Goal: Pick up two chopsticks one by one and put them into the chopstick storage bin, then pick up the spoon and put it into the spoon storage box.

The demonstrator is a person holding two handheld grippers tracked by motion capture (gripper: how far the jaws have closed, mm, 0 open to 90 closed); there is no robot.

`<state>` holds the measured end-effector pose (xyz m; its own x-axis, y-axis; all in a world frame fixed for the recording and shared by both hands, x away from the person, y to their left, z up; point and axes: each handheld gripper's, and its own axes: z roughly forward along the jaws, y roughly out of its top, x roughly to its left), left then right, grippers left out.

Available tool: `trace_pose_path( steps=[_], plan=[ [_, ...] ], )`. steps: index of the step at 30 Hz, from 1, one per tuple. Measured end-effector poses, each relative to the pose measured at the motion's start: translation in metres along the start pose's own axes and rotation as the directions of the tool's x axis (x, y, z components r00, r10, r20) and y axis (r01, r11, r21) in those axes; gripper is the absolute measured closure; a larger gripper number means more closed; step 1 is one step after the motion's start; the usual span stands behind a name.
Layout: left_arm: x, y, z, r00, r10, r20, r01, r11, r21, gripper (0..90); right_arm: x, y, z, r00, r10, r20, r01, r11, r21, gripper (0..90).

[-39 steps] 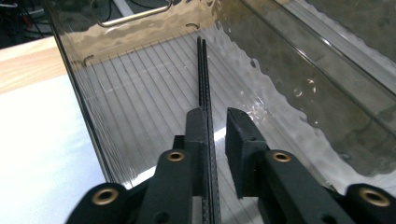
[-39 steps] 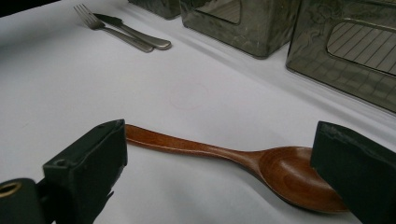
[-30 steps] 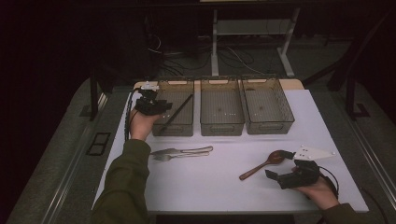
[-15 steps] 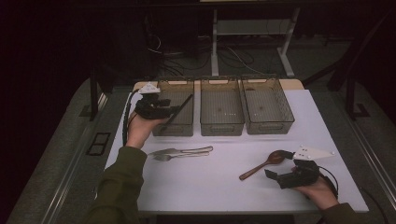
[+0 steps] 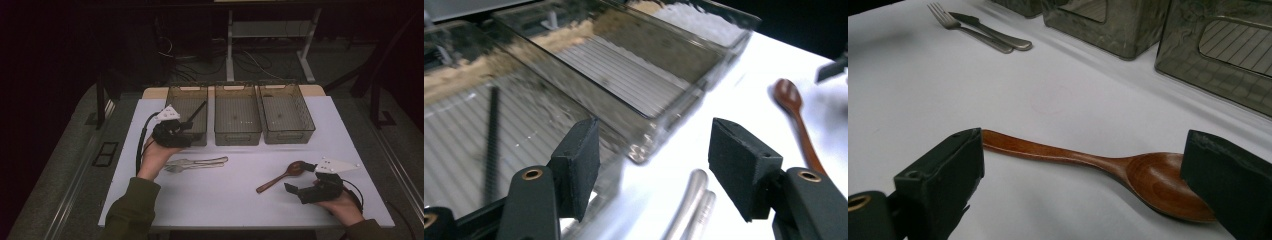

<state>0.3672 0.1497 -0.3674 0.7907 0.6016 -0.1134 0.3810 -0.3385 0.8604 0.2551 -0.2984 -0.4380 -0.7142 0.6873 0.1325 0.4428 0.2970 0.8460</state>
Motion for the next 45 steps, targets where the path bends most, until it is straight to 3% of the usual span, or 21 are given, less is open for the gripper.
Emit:
trace_pose_path(
  steps=[12,21,25,27,31,34,37,43,45],
  plan=[
    [-0.035,-0.034,-0.001,0.9982,0.029,0.052,-0.029,0.9995,0.006,31.0,0.0,0.0,0.0,1.0,0.0,0.0,0.0,1.0,-0.004,3.4],
    [-0.053,-0.059,-0.007,0.9945,0.07,0.077,-0.068,0.9972,-0.032,23.7,0.0,0.001,0.0,1.0,0.0,0.002,0.0,1.0,0.0,3.4],
    [-0.056,-0.071,-0.01,0.9923,0.072,0.101,-0.069,0.9969,-0.039,20.0,0.0,0.001,0.0,1.0,0.001,0.005,-0.001,1.0,0.0,3.3],
    [-0.057,-0.076,-0.013,0.9919,0.081,0.097,-0.078,0.9964,-0.031,17.5,0.0,0.001,-0.001,1.0,0.002,0.004,-0.002,1.0,-0.003,3.4],
    [-0.056,-0.087,-0.018,0.9937,0.055,0.098,-0.052,0.9981,-0.032,13.8,0.0,0.0,-0.001,1.0,0.007,-0.003,-0.007,1.0,0.009,3.4],
    [-0.055,-0.093,-0.02,0.9945,0.065,0.082,-0.064,0.9979,-0.013,9.7,0.0,0.002,-0.002,1.0,-0.001,-0.008,0.001,1.0,0.019,3.4],
    [-0.053,-0.097,-0.02,0.9956,0.054,0.077,-0.054,0.9986,0.0,0.4,0.0,0.005,-0.004,0.9998,-0.007,-0.017,0.007,0.999,0.031,3.4],
    [-0.052,-0.096,-0.019,0.9956,0.055,0.076,-0.057,0.9983,0.013,0.0,-0.002,0.01,-0.003,0.9997,-0.009,-0.021,0.01,0.999,0.049,7.3],
    [-0.052,-0.097,-0.019,0.9957,0.054,0.076,-0.056,0.9983,0.02,0.0,-0.005,0.011,-0.003,0.9996,-0.009,-0.026,0.011,0.999,0.05,13.3]
  ],
)
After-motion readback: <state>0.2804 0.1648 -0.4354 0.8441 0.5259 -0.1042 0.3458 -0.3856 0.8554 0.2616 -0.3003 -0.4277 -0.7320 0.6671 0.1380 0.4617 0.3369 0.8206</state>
